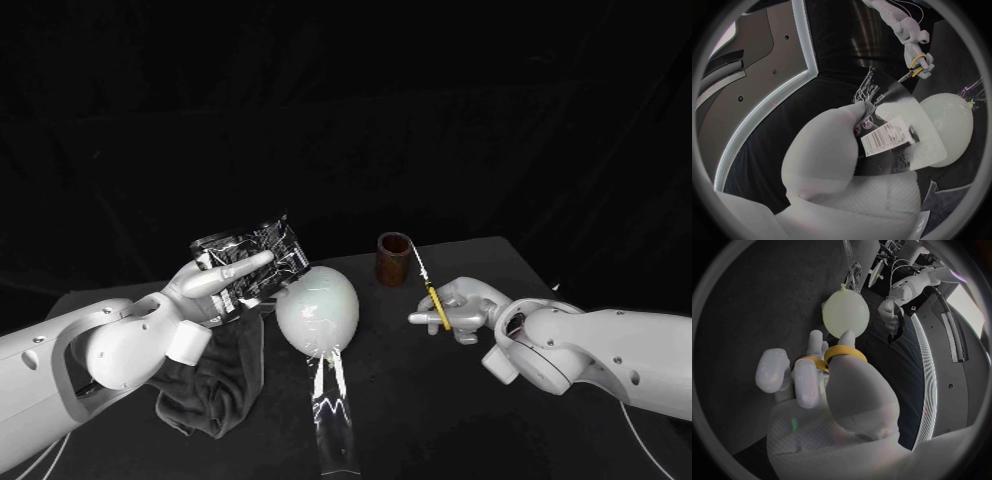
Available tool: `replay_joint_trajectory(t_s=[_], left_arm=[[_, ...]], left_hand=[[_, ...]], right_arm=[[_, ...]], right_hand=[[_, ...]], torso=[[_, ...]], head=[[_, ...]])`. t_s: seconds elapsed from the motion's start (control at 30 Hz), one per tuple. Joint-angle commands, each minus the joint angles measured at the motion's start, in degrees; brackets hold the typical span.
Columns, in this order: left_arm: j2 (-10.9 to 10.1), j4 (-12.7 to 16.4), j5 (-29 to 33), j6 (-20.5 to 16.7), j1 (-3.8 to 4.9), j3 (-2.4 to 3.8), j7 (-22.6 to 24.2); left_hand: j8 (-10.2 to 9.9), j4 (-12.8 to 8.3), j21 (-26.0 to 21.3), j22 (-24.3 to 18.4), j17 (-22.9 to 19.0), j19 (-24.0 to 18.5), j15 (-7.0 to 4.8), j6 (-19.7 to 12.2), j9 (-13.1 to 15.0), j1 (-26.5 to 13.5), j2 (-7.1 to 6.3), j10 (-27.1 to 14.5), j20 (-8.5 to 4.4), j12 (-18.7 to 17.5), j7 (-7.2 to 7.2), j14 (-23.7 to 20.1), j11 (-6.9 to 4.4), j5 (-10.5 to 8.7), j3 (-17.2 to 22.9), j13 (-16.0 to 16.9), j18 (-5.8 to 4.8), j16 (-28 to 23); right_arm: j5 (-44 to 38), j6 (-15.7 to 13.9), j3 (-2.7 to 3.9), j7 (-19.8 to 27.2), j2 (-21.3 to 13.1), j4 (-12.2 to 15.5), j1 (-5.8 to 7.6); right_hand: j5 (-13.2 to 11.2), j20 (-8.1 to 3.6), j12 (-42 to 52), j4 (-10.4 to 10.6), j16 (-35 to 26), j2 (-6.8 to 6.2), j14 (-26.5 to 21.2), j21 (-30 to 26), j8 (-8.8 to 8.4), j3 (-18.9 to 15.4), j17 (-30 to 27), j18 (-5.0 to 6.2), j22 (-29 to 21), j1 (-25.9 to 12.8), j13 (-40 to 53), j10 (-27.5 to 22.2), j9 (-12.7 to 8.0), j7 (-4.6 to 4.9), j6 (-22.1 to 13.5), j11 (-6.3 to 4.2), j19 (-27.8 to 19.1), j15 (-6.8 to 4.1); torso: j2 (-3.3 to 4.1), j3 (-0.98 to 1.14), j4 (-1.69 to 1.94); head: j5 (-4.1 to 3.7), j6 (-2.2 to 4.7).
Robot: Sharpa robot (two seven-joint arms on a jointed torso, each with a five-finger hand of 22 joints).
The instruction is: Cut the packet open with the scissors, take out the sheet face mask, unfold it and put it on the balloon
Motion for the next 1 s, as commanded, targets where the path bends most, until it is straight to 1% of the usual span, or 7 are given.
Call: replay_joint_trajectory(t_s=[0.03,0.27,0.37,0.4,0.5,0.8,1.0], left_arm=[[-0.8,0.43,1.12,1.06,-0.02,0.0,1.39],[-4.33,1.13,1.15,0.85,-0.96,-0.2,1.64],[-6.25,1.21,1.16,0.85,-1.42,-0.8,1.75],[-6.25,1.21,1.16,0.85,-1.42,-0.8,1.75],[-7.51,0.69,1.16,1.0,-1.8,-1.39,1.99],[-8.97,-1.17,0.96,-3.86,-3.9,-2.07,7.8],[-9.0,-2.22,0.16,-9.5,-4.97,-2.15,12.96]], left_hand=[[0.2,-0.44,0.16,-0.1,0.05,0.03,-0.11,0.14,6.61,0.3,0.32,0.55,0.0,-0.14,0.05,-0.32,-0.5,0.17,0.14,0.05,1.16,0.22],[0.24,-0.57,0.19,-0.09,0.19,0.08,-0.13,0.17,6.71,0.25,0.26,0.6,-0.01,-0.13,0.03,-0.31,-0.52,0.17,0.14,0.09,1.18,0.27],[0.25,-0.6,0.2,-0.09,0.22,0.09,-0.13,0.17,6.73,0.25,0.25,0.61,-0.01,-0.12,0.03,-0.31,-0.52,0.17,0.14,0.09,1.19,0.28],[0.25,-0.6,0.2,-0.09,0.22,0.09,-0.13,0.17,6.73,0.25,0.25,0.61,-0.01,-0.12,0.03,-0.31,-0.52,0.17,0.14,0.09,1.19,0.28],[0.26,-0.8,0.21,-0.09,0.38,0.08,-0.14,0.16,6.83,0.2,0.14,0.56,-0.04,-0.17,0.02,-0.4,-0.52,0.17,0.16,0.12,1.2,0.3],[-0.53,-2.91,-0.14,-0.19,1.09,-1.83,0.56,-0.66,6.92,0.51,-0.57,-1.26,0.26,-0.98,0.55,-2.99,0.07,0.2,0.74,-0.08,0.83,-0.68],[-1.39,-5.5,-0.35,0.04,1.59,-5.96,1.33,-0.77,6.73,0.88,-0.55,-3.11,0.98,-1.07,0.97,-5.97,0.65,0.21,0.99,-0.32,-0.42,-1.63]], right_arm=[[-1.21,-1.7,0.05,1.32,0.22,0.15,-0.07],[5.4,-5.89,0.08,7.89,0.15,1.27,-0.01],[8.27,-7.13,0.11,10.69,0.1,1.61,0.22],[8.27,-7.13,0.11,10.69,0.1,1.61,0.22],[9.88,-7.76,0.14,11.99,0.12,1.62,0.42],[11.94,-8.25,0.16,13.26,0.31,0.86,0.77],[12.21,-8.18,0.16,13.21,0.58,0.04,0.88]], right_hand=[[0.41,-0.12,-0.41,-0.7,0.32,3.61,0.32,0.64,-0.45,-1.35,0.42,0.72,7.96,4.64,-0.53,1.02,-0.32,-0.21,0.87,-0.46,0.67,0.09],[0.45,-0.27,-0.64,-1.22,0.54,4.06,0.6,1.21,-0.86,-1.32,0.81,0.59,8.18,5.71,-1.16,1.44,-0.71,-0.41,1.33,-0.65,1.14,-0.08],[0.44,-0.28,-0.69,-1.29,0.63,4.08,0.66,1.29,-0.93,-1.32,0.98,0.57,8.21,5.85,-1.24,1.44,-0.76,-0.41,1.35,-0.66,1.2,-0.09],[0.44,-0.28,-0.69,-1.29,0.63,4.08,0.66,1.29,-0.93,-1.32,0.98,0.57,8.21,5.85,-1.24,1.44,-0.76,-0.41,1.35,-0.66,1.2,-0.09],[0.43,-0.29,-0.75,-1.35,0.56,4.1,0.62,1.23,-1.01,-1.34,0.84,0.58,8.19,5.95,-1.32,1.42,-0.81,-0.4,1.33,-0.65,1.16,-0.09],[0.41,-0.29,-1.0,-1.13,0.39,4.09,0.51,1.03,-1.35,-1.51,0.57,0.6,8.15,5.65,-1.63,1.26,-1.02,-0.19,1.22,-0.48,1.04,-0.01],[0.38,-0.25,-1.13,-0.94,0.25,4.01,0.41,0.84,-1.55,-1.56,0.34,0.64,8.1,5.34,-1.83,1.2,-1.13,-0.08,1.19,-0.37,0.91,0.07]], torso=[[0.01,-0.12,0.16],[0.02,-0.1,0.02],[-0.19,-0.13,0.16],[-0.2,-0.14,0.17],[-0.25,-0.22,0.33],[-0.89,-1.04,1.1],[-1.08,-1.32,1.57]], head=[[1.67,-0.35],[6.12,-1.26],[8.73,-2.22],[9.07,-2.32],[11.41,-2.94],[15.15,-4.02],[17.92,-4.52]])
